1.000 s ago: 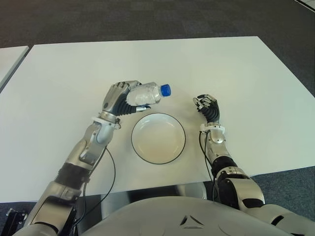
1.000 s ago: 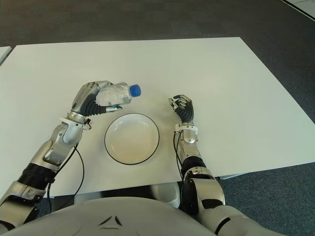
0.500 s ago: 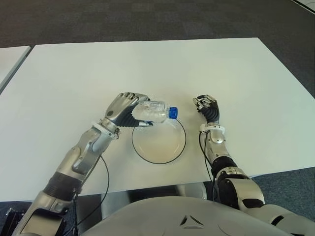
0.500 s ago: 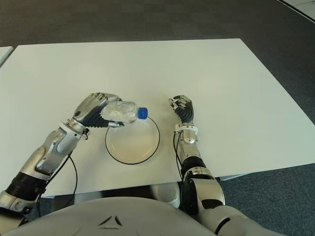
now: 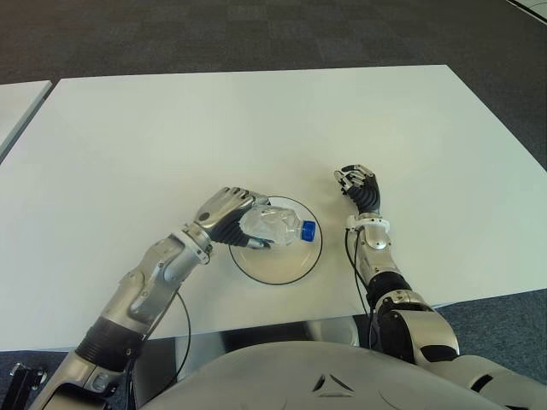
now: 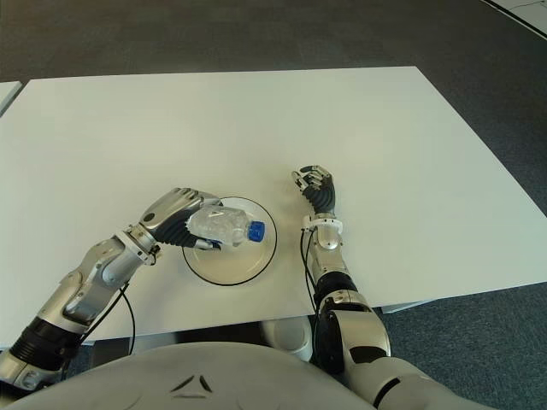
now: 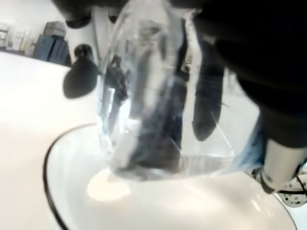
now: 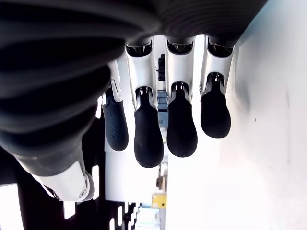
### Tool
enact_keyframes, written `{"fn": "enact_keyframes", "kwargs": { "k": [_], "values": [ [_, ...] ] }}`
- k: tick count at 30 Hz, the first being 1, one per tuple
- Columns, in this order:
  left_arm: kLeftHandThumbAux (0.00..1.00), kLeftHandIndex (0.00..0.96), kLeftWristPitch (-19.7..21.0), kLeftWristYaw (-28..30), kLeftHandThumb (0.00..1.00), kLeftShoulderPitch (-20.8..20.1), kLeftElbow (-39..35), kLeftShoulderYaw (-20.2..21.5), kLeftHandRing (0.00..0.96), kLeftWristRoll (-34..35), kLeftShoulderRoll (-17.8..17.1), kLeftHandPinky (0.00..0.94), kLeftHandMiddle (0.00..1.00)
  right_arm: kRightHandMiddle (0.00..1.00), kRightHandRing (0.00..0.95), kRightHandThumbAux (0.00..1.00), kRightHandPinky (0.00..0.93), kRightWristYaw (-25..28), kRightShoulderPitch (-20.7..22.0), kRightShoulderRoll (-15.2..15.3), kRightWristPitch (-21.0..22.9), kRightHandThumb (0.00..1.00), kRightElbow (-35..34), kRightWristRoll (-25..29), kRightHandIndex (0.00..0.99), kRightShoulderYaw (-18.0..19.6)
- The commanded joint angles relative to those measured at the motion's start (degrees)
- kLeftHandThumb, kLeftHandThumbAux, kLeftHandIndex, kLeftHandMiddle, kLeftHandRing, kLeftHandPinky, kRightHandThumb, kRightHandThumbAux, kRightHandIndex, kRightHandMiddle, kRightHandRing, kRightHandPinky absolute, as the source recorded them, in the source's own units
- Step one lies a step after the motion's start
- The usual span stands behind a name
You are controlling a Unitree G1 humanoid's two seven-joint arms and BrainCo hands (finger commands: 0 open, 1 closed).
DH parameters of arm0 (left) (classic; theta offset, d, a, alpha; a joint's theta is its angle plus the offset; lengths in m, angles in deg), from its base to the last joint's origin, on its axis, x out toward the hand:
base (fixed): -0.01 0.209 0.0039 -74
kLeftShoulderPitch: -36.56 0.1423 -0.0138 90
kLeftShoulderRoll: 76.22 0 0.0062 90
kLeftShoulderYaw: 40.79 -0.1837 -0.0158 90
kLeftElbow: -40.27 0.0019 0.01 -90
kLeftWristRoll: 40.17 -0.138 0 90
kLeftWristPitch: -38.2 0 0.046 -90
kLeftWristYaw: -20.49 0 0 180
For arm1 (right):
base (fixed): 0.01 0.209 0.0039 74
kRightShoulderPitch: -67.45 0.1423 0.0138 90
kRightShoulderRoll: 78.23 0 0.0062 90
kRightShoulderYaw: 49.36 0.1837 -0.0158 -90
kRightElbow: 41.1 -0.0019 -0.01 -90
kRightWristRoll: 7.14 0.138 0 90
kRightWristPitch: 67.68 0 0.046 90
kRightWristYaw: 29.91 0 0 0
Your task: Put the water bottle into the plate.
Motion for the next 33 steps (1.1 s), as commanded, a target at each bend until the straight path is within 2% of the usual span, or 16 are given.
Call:
{"fn": "enact_keyframes", "kwargs": {
  "k": [1,8,16,29,31,32,33],
  "values": [
    [0.649,0.395,1.0,0.5,0.951,-1.0,1.6,-1.5,0.515,-1.7,1.4,0.738,0.514,0.687,0.677,0.727,0.672,-0.3,-1.0,-0.4,1.2,0.709,0.7,0.2,0.438,-0.1],
    [0.649,0.393,0.7,-1.7,0.950,-2.2,4.3,-3.2,0.516,-6.2,1.6,0.742,0.510,0.683,0.674,0.727,0.669,-0.8,-1.2,-0.6,1.3,0.709,0.2,0.1,0.437,-0.2],
    [0.648,0.404,1.6,-3.6,0.950,-3.1,5.9,-4.4,0.502,-10.5,2.2,0.689,0.507,0.694,0.685,0.727,0.685,-0.2,-1.2,-0.4,0.6,0.710,0.4,0.4,0.437,-0.2],
    [0.645,0.398,-0.9,-9.4,0.948,-4.6,9.4,-5.4,0.529,-10.6,3.5,0.634,0.551,0.704,0.691,0.727,0.677,0.3,-1.3,-0.5,1.1,0.710,-0.2,1.0,0.438,0.3],
    [0.652,0.393,-1.4,-10.2,0.941,-4.9,10.2,-5.5,0.504,-10.7,3.7,0.544,0.509,0.704,0.691,0.727,0.681,0.3,-1.3,-0.6,1.2,0.710,-0.3,1.0,0.438,0.4],
    [0.653,0.393,-1.6,-10.6,0.940,-5.0,10.4,-5.6,0.500,-10.8,3.7,0.531,0.503,0.704,0.691,0.727,0.681,0.3,-1.4,-0.6,1.2,0.710,-0.4,1.0,0.438,0.4],
    [0.660,0.402,-1.7,-10.9,0.902,-5.1,10.6,-5.6,0.467,-10.9,3.6,0.483,0.487,0.704,0.691,0.727,0.684,0.3,-1.4,-0.6,1.2,0.710,-0.4,1.0,0.438,0.4]
  ]
}}
